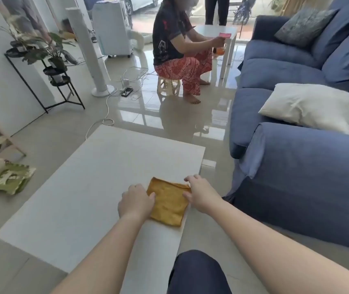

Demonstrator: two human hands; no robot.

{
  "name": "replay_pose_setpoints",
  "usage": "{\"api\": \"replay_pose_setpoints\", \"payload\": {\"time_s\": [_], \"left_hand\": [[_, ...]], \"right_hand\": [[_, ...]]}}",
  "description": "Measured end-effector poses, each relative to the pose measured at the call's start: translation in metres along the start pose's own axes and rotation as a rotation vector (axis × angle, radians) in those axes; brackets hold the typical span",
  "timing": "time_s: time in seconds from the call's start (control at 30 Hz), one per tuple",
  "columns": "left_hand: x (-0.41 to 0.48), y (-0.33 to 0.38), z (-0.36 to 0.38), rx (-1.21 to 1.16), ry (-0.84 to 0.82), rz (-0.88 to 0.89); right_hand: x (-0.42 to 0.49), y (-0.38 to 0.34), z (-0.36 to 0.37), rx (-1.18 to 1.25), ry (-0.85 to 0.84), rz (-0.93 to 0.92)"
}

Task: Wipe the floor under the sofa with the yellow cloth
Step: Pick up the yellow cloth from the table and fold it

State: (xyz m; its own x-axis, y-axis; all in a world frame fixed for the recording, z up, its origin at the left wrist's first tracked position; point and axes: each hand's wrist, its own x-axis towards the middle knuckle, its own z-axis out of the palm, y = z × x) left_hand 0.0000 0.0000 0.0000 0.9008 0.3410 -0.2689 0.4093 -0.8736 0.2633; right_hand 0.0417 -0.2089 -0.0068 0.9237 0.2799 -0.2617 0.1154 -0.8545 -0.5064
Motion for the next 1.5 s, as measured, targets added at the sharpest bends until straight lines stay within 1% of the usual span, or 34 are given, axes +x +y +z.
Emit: {"api": "replay_pose_setpoints", "payload": {"time_s": [0.13,0.23,0.37,0.47,0.57,0.67,0.83,1.03,1.2,1.27,1.37,1.5], "left_hand": [[0.018,0.006,0.010,-0.090,0.094,-0.068],[0.030,0.010,0.018,-0.146,0.091,-0.100],[0.033,0.013,0.026,-0.264,0.104,-0.070],[0.028,0.015,0.025,-0.388,0.077,-0.050],[0.021,0.022,0.021,-0.439,0.068,0.011],[0.008,0.041,0.016,-0.497,0.070,0.137],[-0.018,0.083,0.020,-0.532,0.048,0.299],[-0.054,0.147,0.050,-0.536,-0.097,0.426],[-0.096,0.204,0.100,-0.484,-0.176,0.527],[-0.109,0.225,0.125,-0.457,-0.231,0.553],[-0.128,0.249,0.164,-0.438,-0.340,0.571],[-0.145,0.275,0.220,-0.435,-0.475,0.548]], "right_hand": [[0.020,0.003,0.010,-0.001,0.048,0.039],[0.031,0.005,0.018,0.025,0.083,0.066],[0.032,0.007,0.027,0.011,0.077,0.052],[0.024,0.013,0.024,0.106,0.095,0.021],[0.008,0.023,0.016,0.287,0.085,0.012],[-0.016,0.035,0.000,0.429,0.111,0.007],[-0.064,0.077,-0.028,0.513,0.202,0.047],[-0.129,0.155,-0.052,0.603,0.282,0.153],[-0.186,0.225,-0.055,0.608,0.382,0.275],[-0.206,0.255,-0.049,0.629,0.424,0.334],[-0.230,0.297,-0.034,0.662,0.465,0.437],[-0.255,0.346,-0.011,0.722,0.504,0.587]]}}
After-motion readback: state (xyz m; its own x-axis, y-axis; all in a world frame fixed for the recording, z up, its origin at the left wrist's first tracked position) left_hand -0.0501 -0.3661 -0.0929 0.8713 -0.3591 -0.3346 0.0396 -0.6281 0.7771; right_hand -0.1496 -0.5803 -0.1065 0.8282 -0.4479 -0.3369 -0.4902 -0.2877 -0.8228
